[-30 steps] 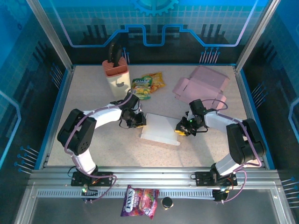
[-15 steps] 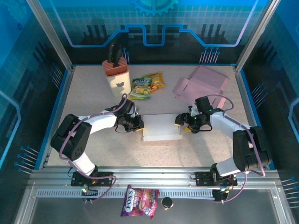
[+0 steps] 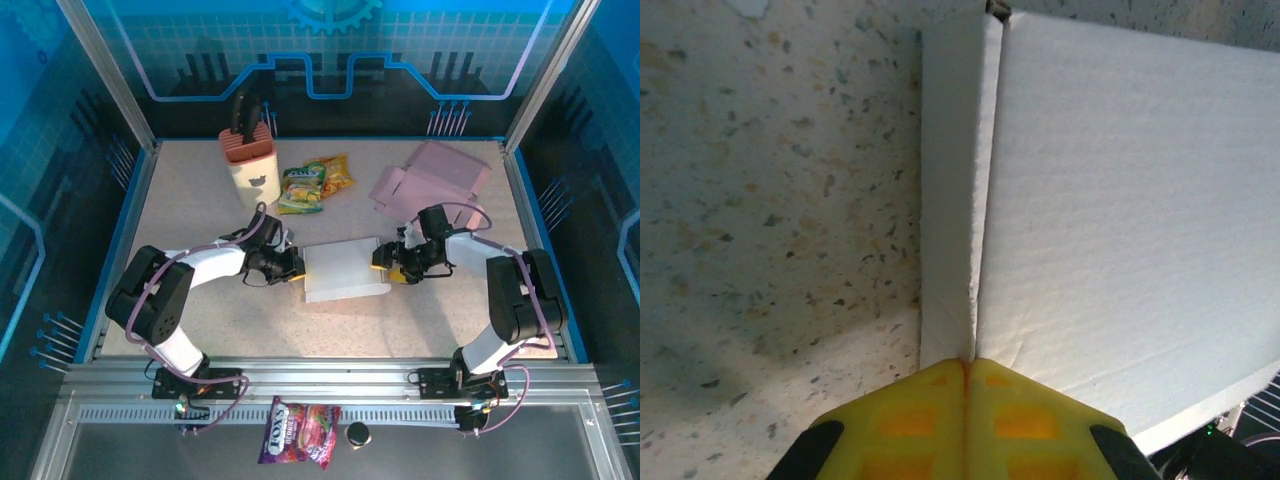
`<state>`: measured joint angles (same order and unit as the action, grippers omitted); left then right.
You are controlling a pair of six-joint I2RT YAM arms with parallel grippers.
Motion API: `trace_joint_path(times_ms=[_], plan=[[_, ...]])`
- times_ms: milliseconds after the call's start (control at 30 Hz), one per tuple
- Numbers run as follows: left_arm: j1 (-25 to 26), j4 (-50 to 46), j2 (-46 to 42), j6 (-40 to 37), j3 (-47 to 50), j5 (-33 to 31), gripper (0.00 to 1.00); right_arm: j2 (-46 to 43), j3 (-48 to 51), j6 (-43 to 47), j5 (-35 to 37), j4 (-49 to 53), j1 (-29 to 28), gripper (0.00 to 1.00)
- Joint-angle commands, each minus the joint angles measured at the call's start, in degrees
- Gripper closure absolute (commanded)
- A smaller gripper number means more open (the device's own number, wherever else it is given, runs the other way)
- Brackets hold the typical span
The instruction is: Fold the paper box
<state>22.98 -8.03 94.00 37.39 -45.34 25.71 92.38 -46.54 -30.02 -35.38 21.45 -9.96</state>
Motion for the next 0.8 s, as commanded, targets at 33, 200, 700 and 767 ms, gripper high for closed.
trace_joint_path(times_ms=[33, 200, 700, 767], plan=[[-1.95, -0.66, 0.31, -0.47, 3.84, -1.24, 0.95, 2.0, -2.91, 3.39, -4.97, 0.93, 1.25, 0.25], [-2.33, -0.06, 0.97, -0.73, 4.4, -1.02, 0.95, 3.77, -3.38, 0.06, -11.73, -4.5, 0.83, 0.29], [-2.42, -0.05, 0.27, -1.3, 3.95, -1.98, 0.94, 4.3, -1.71, -9.54, -16.0, -15.46, -2.1, 0.52], [-2.42, -0.07, -0.23, -1.37, 3.96, -2.15, 0.93, 4.05, -1.52, -10.33, -15.78, -15.94, -2.55, 0.54]])
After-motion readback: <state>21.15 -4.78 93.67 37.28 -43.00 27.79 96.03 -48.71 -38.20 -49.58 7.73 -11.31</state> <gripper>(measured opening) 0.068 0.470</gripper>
